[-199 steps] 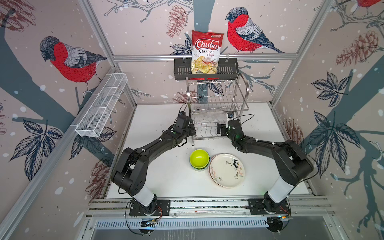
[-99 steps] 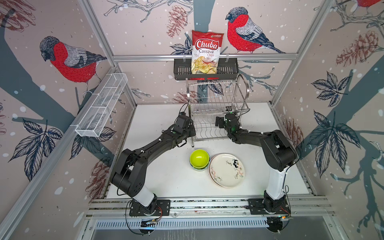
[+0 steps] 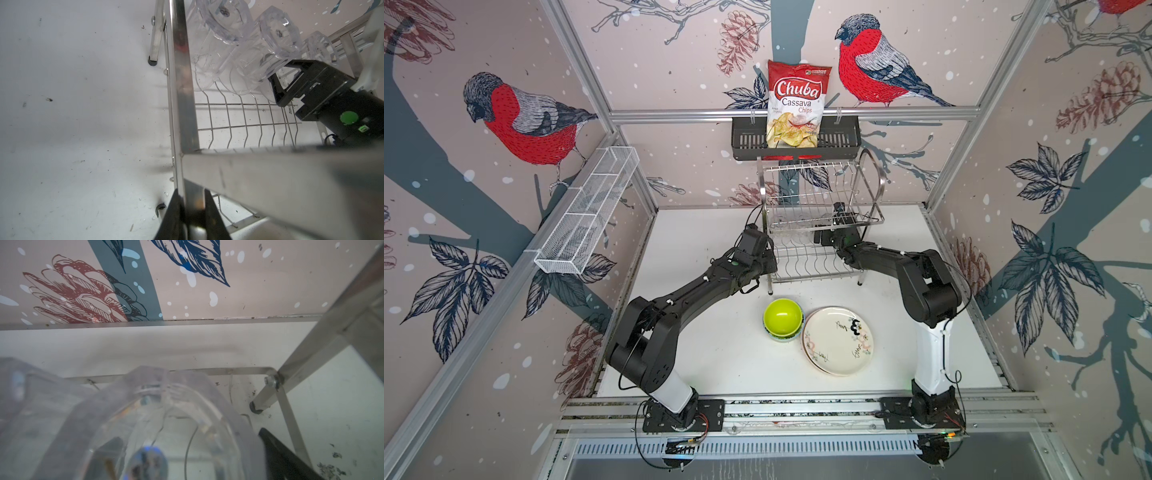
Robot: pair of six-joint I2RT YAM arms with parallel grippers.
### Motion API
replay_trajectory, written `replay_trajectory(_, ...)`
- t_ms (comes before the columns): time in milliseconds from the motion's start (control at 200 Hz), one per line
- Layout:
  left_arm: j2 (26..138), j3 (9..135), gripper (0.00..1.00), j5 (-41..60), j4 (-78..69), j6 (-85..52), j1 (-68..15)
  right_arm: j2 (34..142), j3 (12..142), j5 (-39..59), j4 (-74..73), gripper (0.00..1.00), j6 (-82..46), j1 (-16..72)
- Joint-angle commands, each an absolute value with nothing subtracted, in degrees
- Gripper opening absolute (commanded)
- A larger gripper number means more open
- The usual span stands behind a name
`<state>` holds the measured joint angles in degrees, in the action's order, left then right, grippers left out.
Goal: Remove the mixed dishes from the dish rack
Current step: 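Close the right gripper on a clear glass in the rack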
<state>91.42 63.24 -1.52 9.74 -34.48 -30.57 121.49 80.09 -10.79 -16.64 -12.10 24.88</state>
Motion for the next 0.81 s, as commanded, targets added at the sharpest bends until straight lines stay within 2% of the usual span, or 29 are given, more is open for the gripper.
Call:
replay_trajectory(0,91.26,63.95,0.14,-0.22,10.34,-31.2,-31.11,123.16,83.78,-11.53,-11.54,0.99,-11.58,24.26)
replay_trajectory(205,90.91,63.93,0.14,-0.99,11.33,-30.91,-31.29,127.89,91.8,-9.43,-5.77,0.99,-11.67,22.98)
replay_trajectory(530,90.53,63.95,0.14,-1.44,11.97,-30.8,-31.45,129.37,93.48,-7.85,-5.08,1.0,-12.01,22.24)
replay_trajectory(800,91.44,64.05,0.14,-1.42,11.82,-31.24,-31.55,129.63,93.95,-7.14,-5.19,0.91,-11.82,21.64)
